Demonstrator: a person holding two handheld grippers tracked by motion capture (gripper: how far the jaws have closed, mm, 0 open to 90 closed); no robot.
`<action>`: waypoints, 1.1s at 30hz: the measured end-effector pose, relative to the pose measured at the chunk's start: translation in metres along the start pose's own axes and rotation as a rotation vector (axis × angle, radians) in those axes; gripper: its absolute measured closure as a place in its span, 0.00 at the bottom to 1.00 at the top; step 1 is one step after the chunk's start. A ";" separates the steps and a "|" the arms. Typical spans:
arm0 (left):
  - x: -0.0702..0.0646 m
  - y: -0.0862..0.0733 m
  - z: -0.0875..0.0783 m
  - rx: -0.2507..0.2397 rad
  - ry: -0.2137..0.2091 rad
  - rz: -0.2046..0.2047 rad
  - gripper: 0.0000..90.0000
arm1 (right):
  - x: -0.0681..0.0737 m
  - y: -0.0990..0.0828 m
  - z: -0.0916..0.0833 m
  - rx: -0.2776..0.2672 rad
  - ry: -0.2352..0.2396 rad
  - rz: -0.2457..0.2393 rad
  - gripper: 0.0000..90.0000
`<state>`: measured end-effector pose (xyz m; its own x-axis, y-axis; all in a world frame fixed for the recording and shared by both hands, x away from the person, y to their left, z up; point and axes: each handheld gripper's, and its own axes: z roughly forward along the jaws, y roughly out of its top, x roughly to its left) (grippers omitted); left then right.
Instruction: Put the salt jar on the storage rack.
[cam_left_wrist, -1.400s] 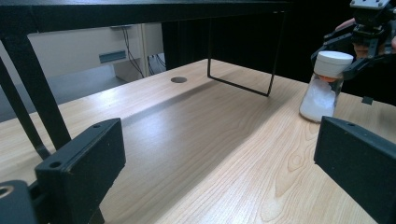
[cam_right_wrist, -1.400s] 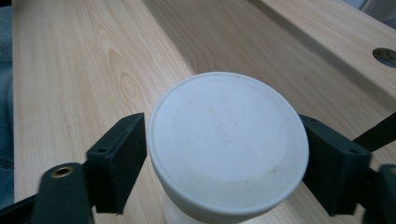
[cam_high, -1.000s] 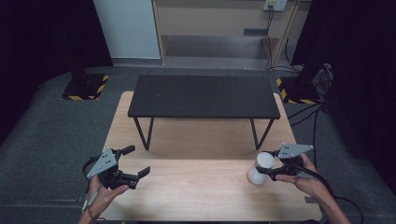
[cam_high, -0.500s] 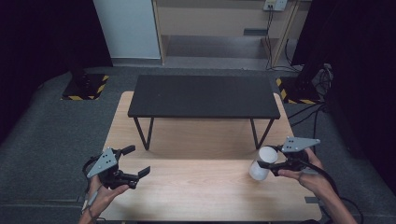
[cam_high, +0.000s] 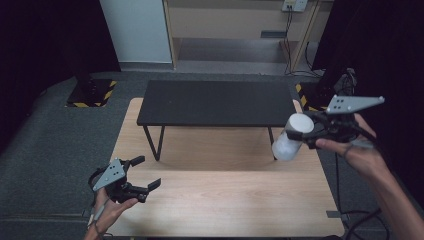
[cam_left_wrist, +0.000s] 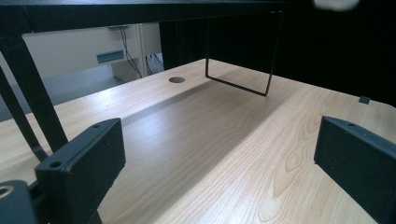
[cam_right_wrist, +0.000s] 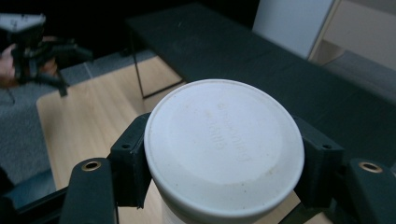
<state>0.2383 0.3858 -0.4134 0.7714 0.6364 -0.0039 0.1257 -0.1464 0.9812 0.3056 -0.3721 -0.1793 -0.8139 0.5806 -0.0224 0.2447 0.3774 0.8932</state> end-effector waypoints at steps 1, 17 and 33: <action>0.000 0.000 0.000 0.001 0.000 0.000 0.01 | -0.001 0.007 -0.001 -0.006 -0.009 0.008 0.37; 0.000 -0.002 -0.003 0.003 0.009 -0.006 0.01 | -0.041 0.069 0.052 0.053 -0.165 0.028 0.37; 0.000 -0.001 -0.002 0.031 0.016 -0.007 0.01 | -0.052 0.078 0.098 0.088 -0.124 -0.015 0.37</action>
<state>0.2364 0.3875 -0.4140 0.7604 0.6494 -0.0075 0.1503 -0.1647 0.9748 0.4187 -0.3024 -0.1528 -0.7481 0.6567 -0.0959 0.2825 0.4458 0.8494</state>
